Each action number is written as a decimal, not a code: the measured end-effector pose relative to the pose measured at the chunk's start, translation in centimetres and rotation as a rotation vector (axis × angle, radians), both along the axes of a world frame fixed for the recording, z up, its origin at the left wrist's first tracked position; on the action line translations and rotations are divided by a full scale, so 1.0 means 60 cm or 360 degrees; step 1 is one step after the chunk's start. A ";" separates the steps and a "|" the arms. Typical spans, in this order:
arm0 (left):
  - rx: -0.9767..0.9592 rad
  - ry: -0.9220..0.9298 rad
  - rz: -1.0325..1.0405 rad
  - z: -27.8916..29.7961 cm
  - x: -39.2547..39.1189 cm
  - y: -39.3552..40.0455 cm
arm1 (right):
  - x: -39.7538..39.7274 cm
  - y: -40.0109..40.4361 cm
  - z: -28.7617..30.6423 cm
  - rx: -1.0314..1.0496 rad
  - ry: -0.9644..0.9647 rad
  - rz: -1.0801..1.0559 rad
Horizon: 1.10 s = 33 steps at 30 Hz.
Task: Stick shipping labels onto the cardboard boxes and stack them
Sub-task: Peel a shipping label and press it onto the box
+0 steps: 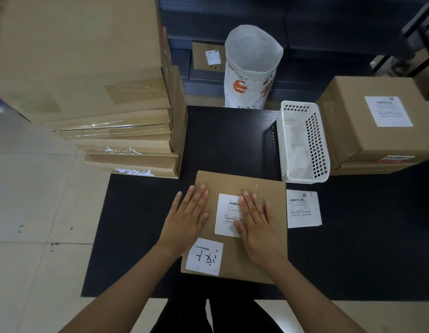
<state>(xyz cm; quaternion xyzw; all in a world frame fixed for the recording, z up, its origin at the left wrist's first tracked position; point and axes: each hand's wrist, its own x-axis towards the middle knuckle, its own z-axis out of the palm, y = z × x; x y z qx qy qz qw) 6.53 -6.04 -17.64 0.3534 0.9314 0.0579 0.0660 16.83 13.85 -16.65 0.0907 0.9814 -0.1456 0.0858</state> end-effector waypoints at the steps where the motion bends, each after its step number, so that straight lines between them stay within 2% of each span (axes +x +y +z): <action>1: 0.0007 0.0009 0.0012 -0.001 0.001 0.001 | 0.001 0.002 -0.001 -0.0002 0.0004 -0.0050; 6: 0.0010 0.0015 0.0036 -0.002 0.006 0.003 | 0.008 0.016 -0.003 0.0103 -0.0036 -0.0170; 11: 0.0017 0.0007 0.0069 0.005 0.013 0.013 | 0.004 0.009 0.009 0.0024 -0.0109 -0.0169; 14: 0.0129 0.0000 0.0118 0.020 0.021 0.027 | 0.004 0.006 0.017 -0.0071 -0.0059 -0.0173; 16: 0.0217 -0.0032 0.0029 0.031 0.034 0.039 | 0.006 -0.002 0.022 -0.0098 0.0094 -0.0173; 18: 0.0302 -0.0115 -0.0199 0.036 0.056 0.051 | 0.013 -0.020 0.027 -0.0122 0.0190 -0.0137; 22: 0.0227 -0.0197 -0.0387 0.012 0.096 0.054 | 0.047 -0.053 0.006 -0.0205 0.0037 -0.0093; 29: 0.0148 -0.0205 -0.0313 -0.001 0.093 0.039 | 0.060 -0.037 -0.011 0.0087 -0.0025 -0.0007; 33: 0.0175 -0.0216 -0.0155 0.000 0.099 0.037 | 0.070 -0.022 -0.009 0.0137 -0.0033 -0.0164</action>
